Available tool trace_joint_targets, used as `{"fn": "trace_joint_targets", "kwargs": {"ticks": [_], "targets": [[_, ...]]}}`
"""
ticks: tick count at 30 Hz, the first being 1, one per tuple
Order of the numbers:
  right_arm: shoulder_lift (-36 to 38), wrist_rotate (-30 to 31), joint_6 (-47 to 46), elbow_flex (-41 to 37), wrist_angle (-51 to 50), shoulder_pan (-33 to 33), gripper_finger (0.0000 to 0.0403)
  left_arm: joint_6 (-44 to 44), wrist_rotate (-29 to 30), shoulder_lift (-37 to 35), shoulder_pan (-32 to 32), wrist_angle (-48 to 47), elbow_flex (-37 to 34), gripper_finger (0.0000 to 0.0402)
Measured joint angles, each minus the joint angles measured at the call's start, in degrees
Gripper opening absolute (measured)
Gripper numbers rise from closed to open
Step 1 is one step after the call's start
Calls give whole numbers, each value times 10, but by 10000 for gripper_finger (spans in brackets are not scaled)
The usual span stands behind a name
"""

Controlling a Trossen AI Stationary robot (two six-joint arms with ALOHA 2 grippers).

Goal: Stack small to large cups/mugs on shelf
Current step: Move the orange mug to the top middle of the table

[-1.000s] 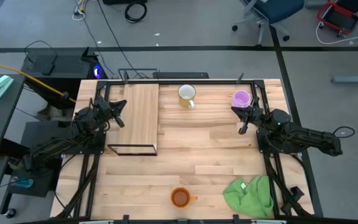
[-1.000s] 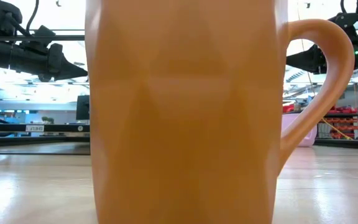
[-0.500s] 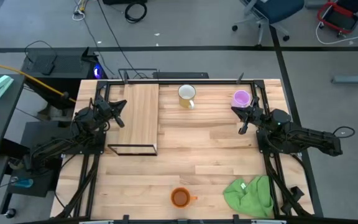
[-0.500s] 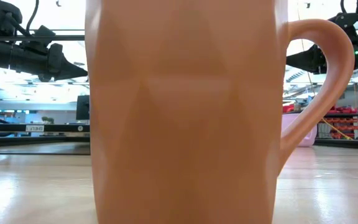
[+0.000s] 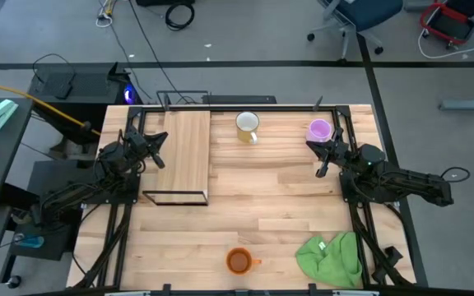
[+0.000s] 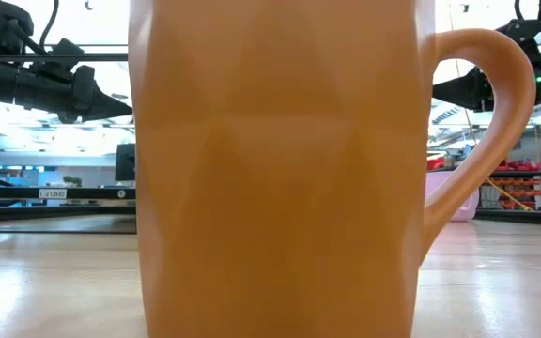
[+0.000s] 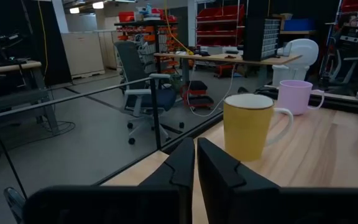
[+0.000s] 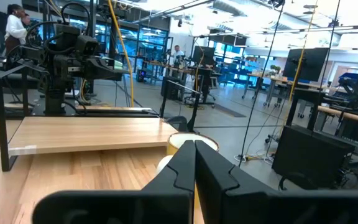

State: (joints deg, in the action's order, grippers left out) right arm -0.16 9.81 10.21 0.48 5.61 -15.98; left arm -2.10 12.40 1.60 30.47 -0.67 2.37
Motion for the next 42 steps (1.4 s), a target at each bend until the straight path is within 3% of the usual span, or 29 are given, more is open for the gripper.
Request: {"fn": "trace_joint_targets", "kwargs": {"ticks": [42], "targets": [[0, 0, 0, 0, 0, 0, 12, -1, 0, 0, 0, 0, 0, 29]]}}
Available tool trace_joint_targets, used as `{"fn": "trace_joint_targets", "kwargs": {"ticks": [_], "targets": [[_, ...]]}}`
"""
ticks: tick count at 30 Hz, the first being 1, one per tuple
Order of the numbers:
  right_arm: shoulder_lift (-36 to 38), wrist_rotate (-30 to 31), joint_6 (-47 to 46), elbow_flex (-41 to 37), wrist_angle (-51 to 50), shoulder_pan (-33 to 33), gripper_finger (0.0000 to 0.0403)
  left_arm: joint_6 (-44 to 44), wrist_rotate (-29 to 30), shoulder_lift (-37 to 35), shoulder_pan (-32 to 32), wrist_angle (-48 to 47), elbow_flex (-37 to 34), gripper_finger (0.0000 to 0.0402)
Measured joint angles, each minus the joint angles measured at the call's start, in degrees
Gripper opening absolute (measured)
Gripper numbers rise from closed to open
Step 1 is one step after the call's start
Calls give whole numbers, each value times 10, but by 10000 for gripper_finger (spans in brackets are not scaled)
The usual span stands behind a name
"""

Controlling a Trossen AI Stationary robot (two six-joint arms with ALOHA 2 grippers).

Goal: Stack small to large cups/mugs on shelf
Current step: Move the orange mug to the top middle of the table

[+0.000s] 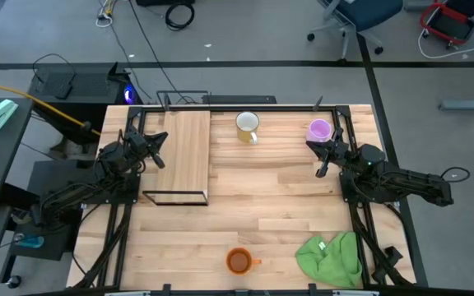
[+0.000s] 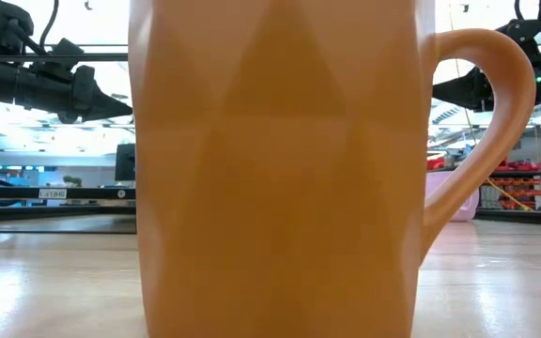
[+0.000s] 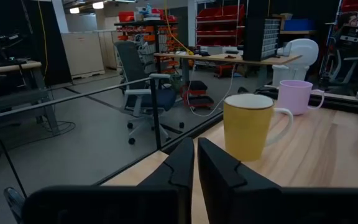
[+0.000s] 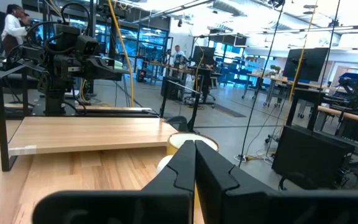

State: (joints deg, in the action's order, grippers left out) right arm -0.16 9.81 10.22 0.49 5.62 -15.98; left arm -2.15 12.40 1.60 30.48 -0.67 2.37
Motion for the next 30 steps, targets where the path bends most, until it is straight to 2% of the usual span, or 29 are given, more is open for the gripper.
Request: {"fn": "trace_joint_targets", "kwargs": {"ticks": [5, 8, 12, 17, 19, 26, 30], "targets": [[0, 0, 0, 0, 0, 0, 12, 26, 0, 0, 0, 0, 0, 36], [0, 0, -18, 0, 1, 0, 12, 83, 0, 0, 0, 0, 0, 35], [0, 0, -119, 0, 2, 0, 12, 171, -1, 0, 0, 1, 0, 28], [0, 0, -295, 0, 5, 0, 12, 265, 0, 0, 0, 1, 0, 26], [0, 0, -328, 0, 12, 0, 12, 285, 0, 0, 0, 1, 0, 28], [0, 0, -343, 0, 66, 0, 12, 315, 0, 0, 0, 17, 0, 30], [0, 0, -342, 0, 63, 0, 12, 315, 0, 0, 0, 18, 0, 24]]}}
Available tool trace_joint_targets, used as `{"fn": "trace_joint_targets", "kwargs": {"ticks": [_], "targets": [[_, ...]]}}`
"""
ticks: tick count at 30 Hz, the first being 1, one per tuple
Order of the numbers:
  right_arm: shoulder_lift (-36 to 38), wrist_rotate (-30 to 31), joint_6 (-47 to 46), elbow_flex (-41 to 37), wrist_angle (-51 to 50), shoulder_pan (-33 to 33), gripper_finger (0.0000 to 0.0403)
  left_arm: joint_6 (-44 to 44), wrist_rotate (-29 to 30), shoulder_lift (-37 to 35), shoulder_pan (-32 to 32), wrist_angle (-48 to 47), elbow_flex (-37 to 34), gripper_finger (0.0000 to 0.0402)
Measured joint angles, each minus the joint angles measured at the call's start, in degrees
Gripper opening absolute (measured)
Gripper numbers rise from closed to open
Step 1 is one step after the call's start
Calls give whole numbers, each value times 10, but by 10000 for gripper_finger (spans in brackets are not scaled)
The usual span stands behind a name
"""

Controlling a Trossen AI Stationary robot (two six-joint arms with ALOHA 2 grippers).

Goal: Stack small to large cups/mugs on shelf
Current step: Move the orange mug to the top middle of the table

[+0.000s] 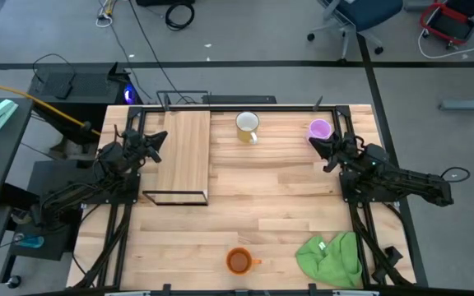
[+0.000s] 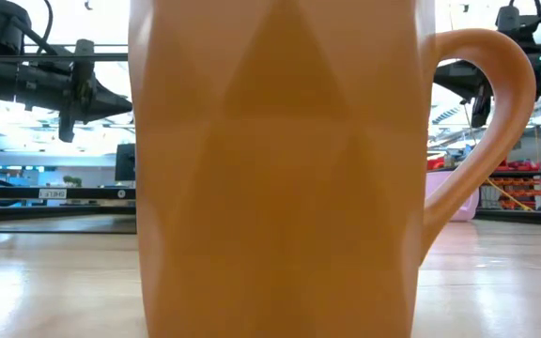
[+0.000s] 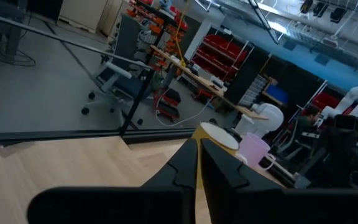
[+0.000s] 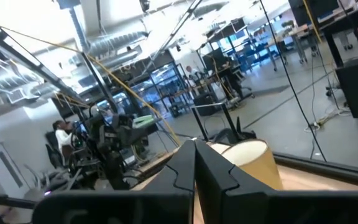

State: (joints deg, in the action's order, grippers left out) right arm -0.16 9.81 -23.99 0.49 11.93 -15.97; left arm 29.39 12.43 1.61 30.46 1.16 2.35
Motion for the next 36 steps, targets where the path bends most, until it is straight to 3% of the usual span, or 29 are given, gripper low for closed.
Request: {"fn": "trace_joint_targets", "kwargs": {"ticks": [8, 14, 22, 29, 36], "targets": [[0, 0, -36, 0, 9, 0, 12, -12, -10, 0, 0, 39, 0, 27], [0, -3, -92, 3, 53, 0, 12, -50, -129, 0, -1, 124, 0, 13], [-10, -181, -46, 84, 58, 0, 12, -49, -234, 0, -1, 204, 0, 19], [-82, -320, -48, 167, 57, 2, 3, -38, -293, 0, -8, 257, 0, 15], [-211, -361, -58, 211, 56, 75, 3, -35, -314, 0, -32, 283, 0, 13]]}}
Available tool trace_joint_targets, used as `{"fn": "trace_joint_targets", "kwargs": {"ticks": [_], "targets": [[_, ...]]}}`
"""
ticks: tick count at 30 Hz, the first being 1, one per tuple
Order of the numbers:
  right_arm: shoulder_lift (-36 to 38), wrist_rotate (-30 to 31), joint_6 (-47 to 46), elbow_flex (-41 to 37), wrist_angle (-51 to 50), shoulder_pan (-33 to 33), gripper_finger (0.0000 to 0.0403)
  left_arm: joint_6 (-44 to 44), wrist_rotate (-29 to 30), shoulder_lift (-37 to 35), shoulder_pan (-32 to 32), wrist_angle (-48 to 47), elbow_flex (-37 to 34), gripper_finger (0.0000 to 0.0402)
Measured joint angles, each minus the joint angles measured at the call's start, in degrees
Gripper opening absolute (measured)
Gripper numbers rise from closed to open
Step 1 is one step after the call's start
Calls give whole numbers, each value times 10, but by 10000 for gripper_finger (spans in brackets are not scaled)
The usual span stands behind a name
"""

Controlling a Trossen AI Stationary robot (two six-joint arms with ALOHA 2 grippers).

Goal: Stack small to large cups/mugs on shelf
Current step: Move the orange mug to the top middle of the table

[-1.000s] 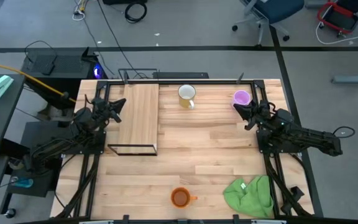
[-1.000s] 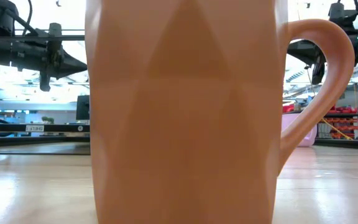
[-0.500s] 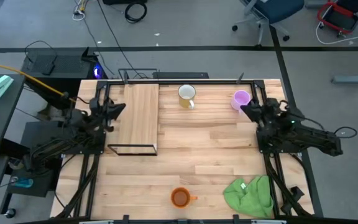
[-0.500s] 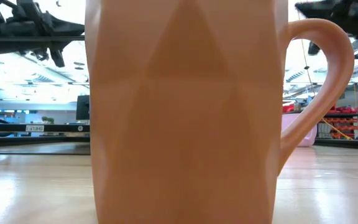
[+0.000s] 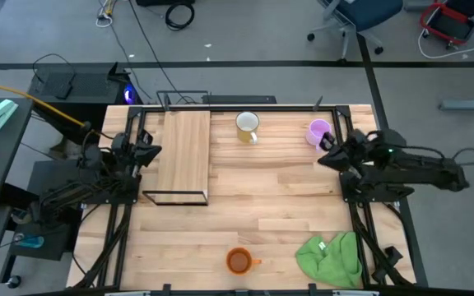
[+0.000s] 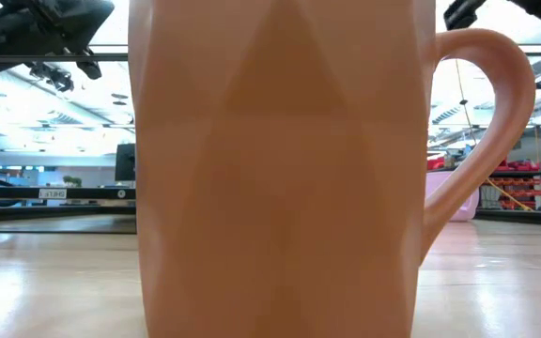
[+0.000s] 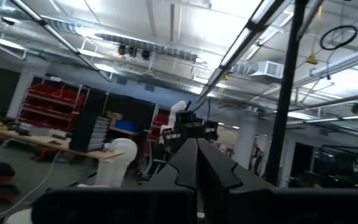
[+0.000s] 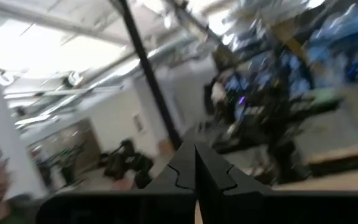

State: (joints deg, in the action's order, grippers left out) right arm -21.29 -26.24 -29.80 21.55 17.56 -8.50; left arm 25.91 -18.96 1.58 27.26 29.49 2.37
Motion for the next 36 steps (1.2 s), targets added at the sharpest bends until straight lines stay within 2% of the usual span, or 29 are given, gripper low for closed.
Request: {"fn": "trace_joint_targets", "kwargs": {"ticks": [5, 13, 19, 27, 36], "targets": [[-94, 3, 2, 18, 0, 80, 3, 0, 0, 0, -8, 0, 0, 24], [-211, 96, -21, 40, 0, 186, 3, 0, -2, 0, -12, -1, 0, 17], [-293, 140, -2, 63, 1, 254, 2, 4, -19, 0, -12, -1, 0, 10], [-410, 202, -34, 69, -15, 313, 2, 5, -39, 0, -12, -2, 0, 18], [-559, 217, -91, 69, 22, 357, 1, 4, -44, 0, -12, -4, 0, 11]]}}
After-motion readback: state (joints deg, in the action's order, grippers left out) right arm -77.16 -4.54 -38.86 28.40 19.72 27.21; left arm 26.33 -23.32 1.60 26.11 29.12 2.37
